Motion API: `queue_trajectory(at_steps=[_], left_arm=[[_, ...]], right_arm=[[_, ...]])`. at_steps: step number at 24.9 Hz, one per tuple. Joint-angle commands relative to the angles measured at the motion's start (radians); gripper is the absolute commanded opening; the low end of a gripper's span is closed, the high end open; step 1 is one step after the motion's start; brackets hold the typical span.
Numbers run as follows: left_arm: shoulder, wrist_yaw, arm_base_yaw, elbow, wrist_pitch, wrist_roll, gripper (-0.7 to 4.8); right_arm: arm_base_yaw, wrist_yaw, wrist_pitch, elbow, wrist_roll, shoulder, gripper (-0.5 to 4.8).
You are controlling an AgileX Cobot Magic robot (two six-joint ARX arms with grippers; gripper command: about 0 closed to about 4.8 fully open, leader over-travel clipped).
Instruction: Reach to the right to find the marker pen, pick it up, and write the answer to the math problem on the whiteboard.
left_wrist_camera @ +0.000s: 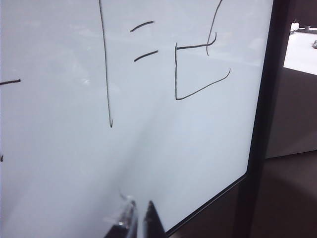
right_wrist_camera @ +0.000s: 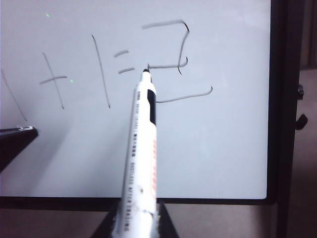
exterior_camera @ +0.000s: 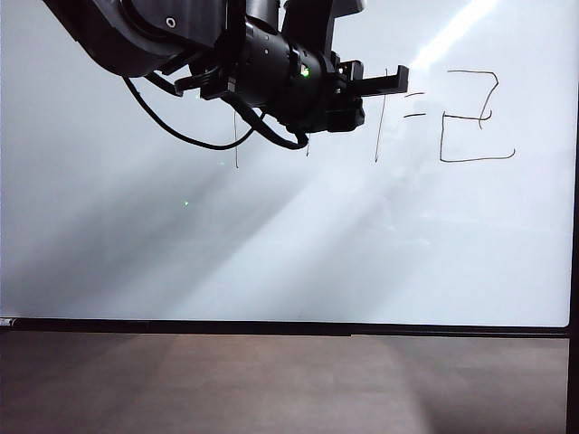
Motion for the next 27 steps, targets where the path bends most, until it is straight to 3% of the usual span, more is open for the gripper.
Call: queue_trajectory(at_steps=[1,14,17,19,22,25,27], left_arm=[[-0.003,-0.002,-0.003,0.004,0.011,0.000,0.27],[-0.003,-0.003,-0.003,0.004,0.008,0.007,0.27],[-0.009,-0.048,-0.003,0.004,-0.015,0.116,0.27],[-0.045,-0.105,-0.003,0.004,-0.115,0.138,0.27],[-0.167,-0.224,0.022,0.002,-0.449,0.193,0.27],[-0.325,-0.156,0.126,-0.021,-0.709,0.126,0.27],[-0.459,-0.069,0.237,-0.062,-0.801,0.062,0.27]], right_arm=[[0.002,-0.003,-0.025,0.002,0.002,-0.048,-0.01],[0.000,-0.003,-0.034,0.003,0.000,-0.111,-0.01],[0.000,-0.003,-0.039,0.003,0.000,-0.111,-0.01],[0.000,-0.003,-0.046,0.003,0.000,-0.111,-0.01],[0.001,-0.002,-0.051,0.003,0.000,-0.111,-0.01],[0.000,-0.003,-0.051,0.003,0.000,-0.111,-0.01],[0.000,-0.002,-0.051,0.003,0.000,-0.111,-0.01]])
